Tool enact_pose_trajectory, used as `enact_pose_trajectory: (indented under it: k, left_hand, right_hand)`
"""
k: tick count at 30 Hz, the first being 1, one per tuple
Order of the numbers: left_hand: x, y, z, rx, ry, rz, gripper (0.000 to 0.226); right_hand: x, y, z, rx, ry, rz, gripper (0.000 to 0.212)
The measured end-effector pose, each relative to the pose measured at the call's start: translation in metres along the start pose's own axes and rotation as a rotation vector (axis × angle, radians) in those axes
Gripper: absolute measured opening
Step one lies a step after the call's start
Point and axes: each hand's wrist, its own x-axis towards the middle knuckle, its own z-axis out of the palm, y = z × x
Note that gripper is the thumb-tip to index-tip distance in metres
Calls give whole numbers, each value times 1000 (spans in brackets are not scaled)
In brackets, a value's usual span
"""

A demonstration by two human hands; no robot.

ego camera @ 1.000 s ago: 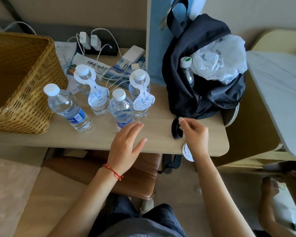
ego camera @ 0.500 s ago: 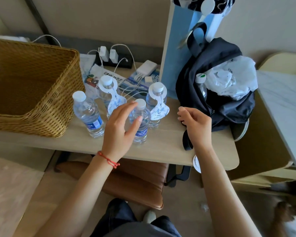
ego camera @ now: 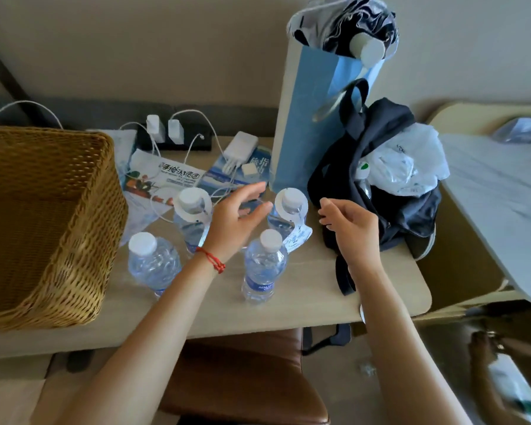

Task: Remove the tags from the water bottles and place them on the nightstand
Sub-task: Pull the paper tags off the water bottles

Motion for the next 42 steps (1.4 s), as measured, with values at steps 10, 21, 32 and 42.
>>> enact_pose_trajectory:
  k: [10,21,32,42]
  left_hand:
    - [28,-46,8,-249,-195,-164,44]
    - [31,-57,17,-360,-289,-191,48]
    - [30,-57,16,-350,-294,-207,46]
    - [27,-54,14,-319,-266,-197,41]
  right_hand:
    - [18,0,23,-5,24,108,19]
    - [26,5,27,59,-49,266,21]
    - [29,-6,25,198,-65,277,30]
    - [25,-7,20,192,-80,208,23]
